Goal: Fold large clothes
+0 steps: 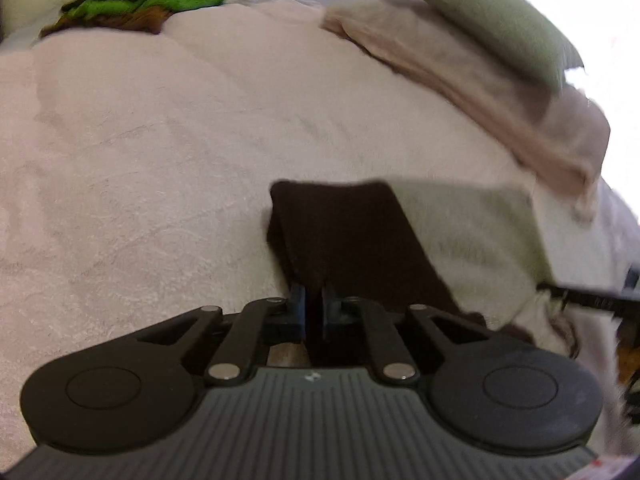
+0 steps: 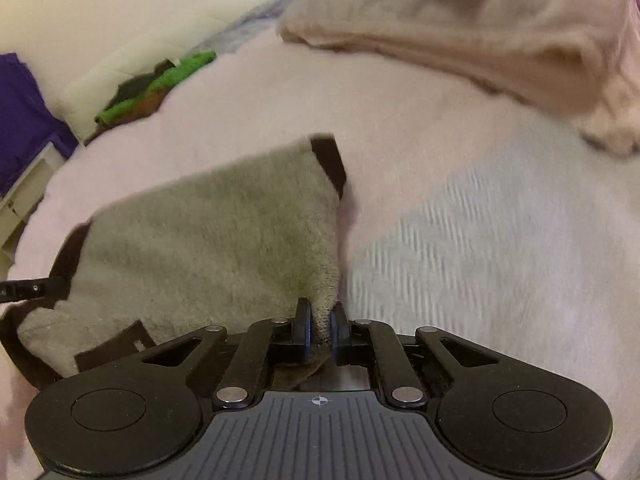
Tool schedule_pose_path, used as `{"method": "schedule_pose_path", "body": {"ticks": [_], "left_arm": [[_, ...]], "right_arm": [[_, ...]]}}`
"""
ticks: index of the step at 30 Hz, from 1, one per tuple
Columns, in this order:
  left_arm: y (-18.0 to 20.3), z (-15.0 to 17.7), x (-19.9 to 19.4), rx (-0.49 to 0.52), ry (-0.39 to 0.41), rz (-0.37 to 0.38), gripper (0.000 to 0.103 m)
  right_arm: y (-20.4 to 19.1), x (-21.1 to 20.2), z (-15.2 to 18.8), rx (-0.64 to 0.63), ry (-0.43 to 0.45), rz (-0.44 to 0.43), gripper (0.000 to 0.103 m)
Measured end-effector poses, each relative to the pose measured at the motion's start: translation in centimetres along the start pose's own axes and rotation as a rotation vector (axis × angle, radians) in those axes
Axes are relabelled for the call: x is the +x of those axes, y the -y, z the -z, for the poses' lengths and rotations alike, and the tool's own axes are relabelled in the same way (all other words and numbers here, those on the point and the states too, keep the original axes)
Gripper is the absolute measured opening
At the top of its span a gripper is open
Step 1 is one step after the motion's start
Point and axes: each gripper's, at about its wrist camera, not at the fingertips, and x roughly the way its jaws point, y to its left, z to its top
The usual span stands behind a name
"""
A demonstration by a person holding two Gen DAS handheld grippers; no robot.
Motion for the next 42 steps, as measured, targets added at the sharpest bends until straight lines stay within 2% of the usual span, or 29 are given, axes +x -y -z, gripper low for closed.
{"method": "schedule_pose_path", "body": {"ticks": [2,4,8,11,13,15,17,18,22,30,35,38,41,42], "left_arm": [[0.5,-0.4,-0.8,0.003,-0.004,-0.004,0.010],[0.6,-1.3,-1.9,-0.028,-0.022,-0.015,0.011],[1.9,-2.7,-5.3,-0.012,0.035,0.016,0.012],[4.2,-1.9,-5.9,0.046,0.014,0.081,0.012],[6.3,0.4,-5.3,0.134,-0.013,0.075,0.013],[7.2,3.0,-3.8,0.200,-0.041,0.015,0.012],[6.7,5.3,-1.7,0.214,-0.086,-0.048,0.008],[6.2,5.8,-1.3,0.193,-0.070,-0.048,0.007],[6.3,4.8,-1.3,0.195,-0.062,-0.049,0.006],[6.5,4.1,-1.2,0.154,-0.111,-0.069,0.006],[6.7,3.6,-2.3,0.125,-0.110,-0.053,0.006],[7.2,2.5,-4.7,0.092,-0.054,0.003,0.007],[7.0,1.3,-6.1,0.037,-0.030,0.055,0.014],[6.4,0.9,-6.3,0.015,-0.030,0.063,0.023]], "right_arm": [[-0.3,-1.0,-0.9,0.047,0.003,-0.001,0.011],[-1.2,-2.2,-1.9,0.037,0.024,0.018,0.017],[-4.5,-5.8,-1.9,-0.070,0.118,0.008,0.027],[-7.4,-5.8,0.0,-0.190,0.134,-0.012,0.036],[-8.7,-4.2,2.4,-0.287,0.079,0.005,0.038],[-8.7,-1.5,5.2,-0.346,-0.019,0.071,0.038],[-7.8,-1.3,6.3,-0.310,0.012,0.057,0.040],[-7.6,-1.6,6.1,-0.280,0.006,0.053,0.041],[-7.9,-2.0,5.1,-0.273,-0.027,0.069,0.041],[-9.0,-1.7,4.6,-0.233,-0.066,0.138,0.046],[-9.0,-1.6,4.7,-0.220,-0.058,0.144,0.046],[-8.9,-1.9,4.6,-0.219,-0.058,0.137,0.046],[-7.5,-2.9,3.9,-0.162,-0.066,0.082,0.048],[-6.4,-3.5,3.4,-0.116,-0.061,0.052,0.050]]}}
